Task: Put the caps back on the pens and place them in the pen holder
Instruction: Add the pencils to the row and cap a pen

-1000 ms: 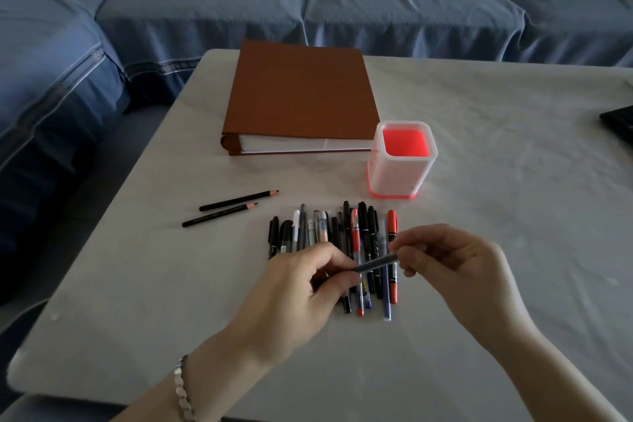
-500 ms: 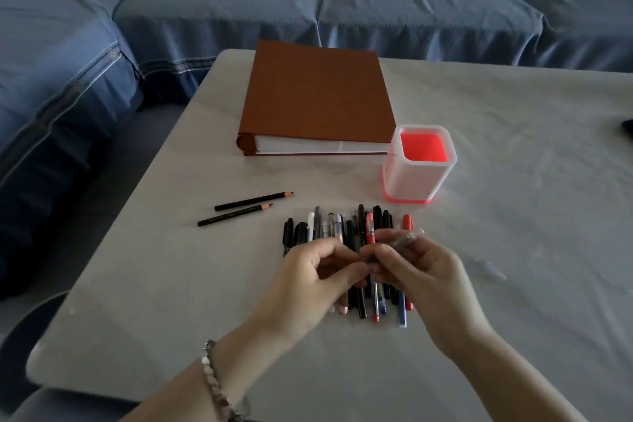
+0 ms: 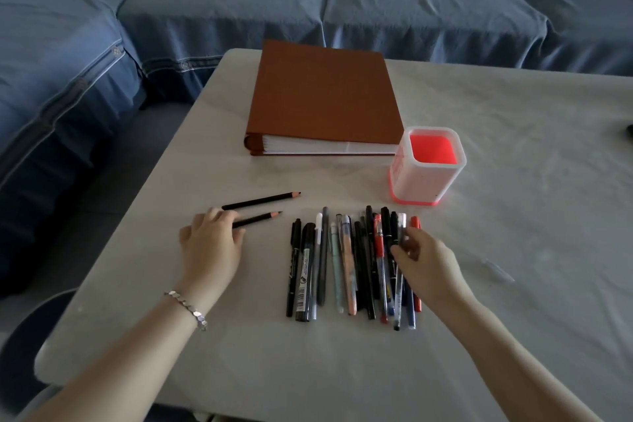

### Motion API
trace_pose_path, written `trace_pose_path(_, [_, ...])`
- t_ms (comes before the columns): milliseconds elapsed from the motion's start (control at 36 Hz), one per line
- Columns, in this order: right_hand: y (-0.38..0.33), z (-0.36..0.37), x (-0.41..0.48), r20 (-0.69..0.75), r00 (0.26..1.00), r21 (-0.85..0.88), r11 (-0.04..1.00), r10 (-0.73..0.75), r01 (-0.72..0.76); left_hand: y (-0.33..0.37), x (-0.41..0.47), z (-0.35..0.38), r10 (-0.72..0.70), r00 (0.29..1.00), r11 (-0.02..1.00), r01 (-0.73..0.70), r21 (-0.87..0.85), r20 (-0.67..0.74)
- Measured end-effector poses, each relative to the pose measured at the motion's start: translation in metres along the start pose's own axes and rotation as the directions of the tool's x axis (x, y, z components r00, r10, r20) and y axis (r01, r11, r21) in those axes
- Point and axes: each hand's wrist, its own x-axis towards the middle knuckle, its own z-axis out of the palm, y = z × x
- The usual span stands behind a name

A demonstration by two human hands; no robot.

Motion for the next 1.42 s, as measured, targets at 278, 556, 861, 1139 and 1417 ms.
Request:
trace_pose_path(278, [0.033,-0.024,-0.018,-0.153,0.986,-0.204,0.978,-0.069,0.036,0.036,-0.023,-0.003,0.147,0.989,0.973,-0.146,-0.18,-0.011])
trace_pose_path(556, [0.083,-0.062,-0.012,-0.177,0.97,-0.414,0.882,0.165,-0.225,0.086,-0.065,-0.023,0.361,0.925,0.817,-0.255,-0.517,0.115])
trace_pose_path(861, [0.027,-0.05,-0.035,0.078,0.983,0.177,0.972,-0.167,0.152,0.106,-0.091,-0.044,0.445,0.876,0.689,-0.202,-0.696,0.187])
trace_pose_path(1139, [0.001,-0.059,-0.048,0.0,0.971,0.392,0.893,-0.241,0.222,0.107,-0.094,-0.051,0.472,0.862,0.655,-0.204,-0.728,0.184])
trace_pose_path(1417, [-0.004,-0.05,-0.05,0.126,0.943,0.294,0.92,-0.307,0.26,0.107,-0.097,-0.05,0.535,0.836,0.643,-0.307,-0.702,0.125])
